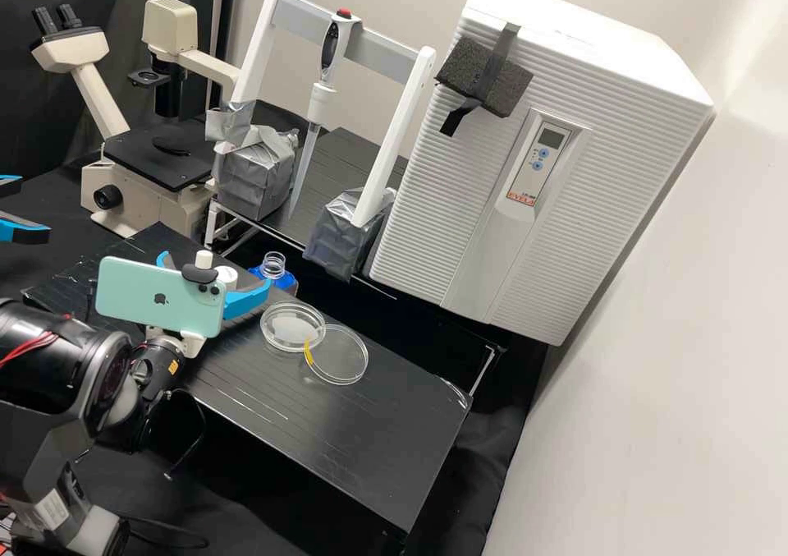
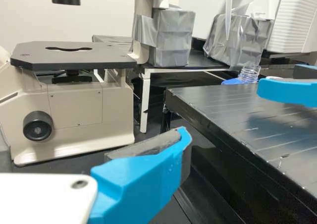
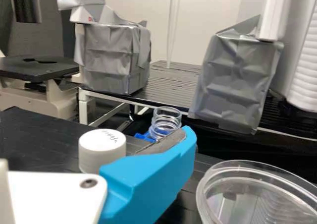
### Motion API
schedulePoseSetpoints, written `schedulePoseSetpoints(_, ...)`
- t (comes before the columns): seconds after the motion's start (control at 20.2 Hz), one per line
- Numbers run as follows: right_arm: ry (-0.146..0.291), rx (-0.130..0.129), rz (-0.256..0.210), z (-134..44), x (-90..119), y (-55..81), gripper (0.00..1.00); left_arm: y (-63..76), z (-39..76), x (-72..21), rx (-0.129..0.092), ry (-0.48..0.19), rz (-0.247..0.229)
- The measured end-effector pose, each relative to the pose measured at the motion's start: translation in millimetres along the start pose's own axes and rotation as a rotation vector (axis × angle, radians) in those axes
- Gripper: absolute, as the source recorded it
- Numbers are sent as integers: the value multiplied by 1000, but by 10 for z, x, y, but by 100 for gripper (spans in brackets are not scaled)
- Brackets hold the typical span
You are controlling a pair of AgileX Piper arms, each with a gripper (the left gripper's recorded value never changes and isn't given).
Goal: Close the bottle
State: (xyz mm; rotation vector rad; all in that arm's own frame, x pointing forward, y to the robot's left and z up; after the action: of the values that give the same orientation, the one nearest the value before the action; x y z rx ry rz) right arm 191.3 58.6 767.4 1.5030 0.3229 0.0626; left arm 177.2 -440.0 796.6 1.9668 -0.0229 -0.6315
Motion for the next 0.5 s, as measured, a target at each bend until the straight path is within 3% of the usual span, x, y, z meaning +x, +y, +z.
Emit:
schedulePoseSetpoints(0.2,-6,2,1,8,47,-2,100,0,0,0,0,0,0)
schedulePoseSetpoints(0.25,-9,3,0,13,54,-5,0,-1,2,1,0,-1,0)
schedulePoseSetpoints(0.5,-4,-19,8,1,89,11,0,-4,13,7,3,-8,-3)
